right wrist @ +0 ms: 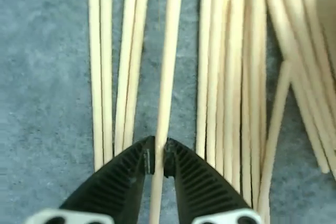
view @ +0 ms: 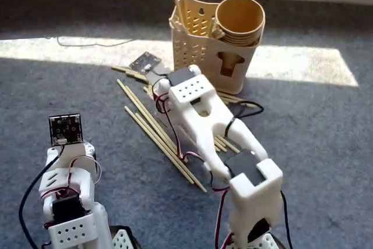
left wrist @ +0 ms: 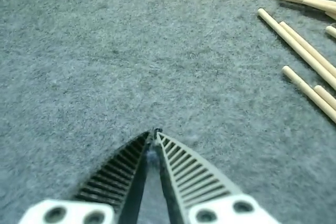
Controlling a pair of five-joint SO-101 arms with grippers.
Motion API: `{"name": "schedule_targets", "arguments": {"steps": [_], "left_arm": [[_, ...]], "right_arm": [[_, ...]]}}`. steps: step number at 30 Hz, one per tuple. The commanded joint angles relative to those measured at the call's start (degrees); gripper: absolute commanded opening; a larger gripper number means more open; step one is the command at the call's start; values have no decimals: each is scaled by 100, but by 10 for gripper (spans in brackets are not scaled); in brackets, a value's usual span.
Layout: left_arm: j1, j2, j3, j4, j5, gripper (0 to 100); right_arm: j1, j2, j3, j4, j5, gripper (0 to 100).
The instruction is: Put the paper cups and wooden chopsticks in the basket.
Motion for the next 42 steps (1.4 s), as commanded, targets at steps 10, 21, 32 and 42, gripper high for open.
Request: {"name": "schedule_targets", "arguments": {"steps": [10, 21, 32, 42], "left_arm": [[-31, -31, 92, -123, -132, 8], [-31, -31, 92, -123, -141, 8], [-31, -31, 92, -123, -149, 8], [-31, -31, 92, -123, -149, 8]], "right_arm": [[233, -2721, 180, -13, -1046, 6], [251, -4400, 163, -769, -1046, 6], [585, -5121, 224, -3424, -1011, 6], [1534, -4154, 224, -5481, -1037, 6]]}}
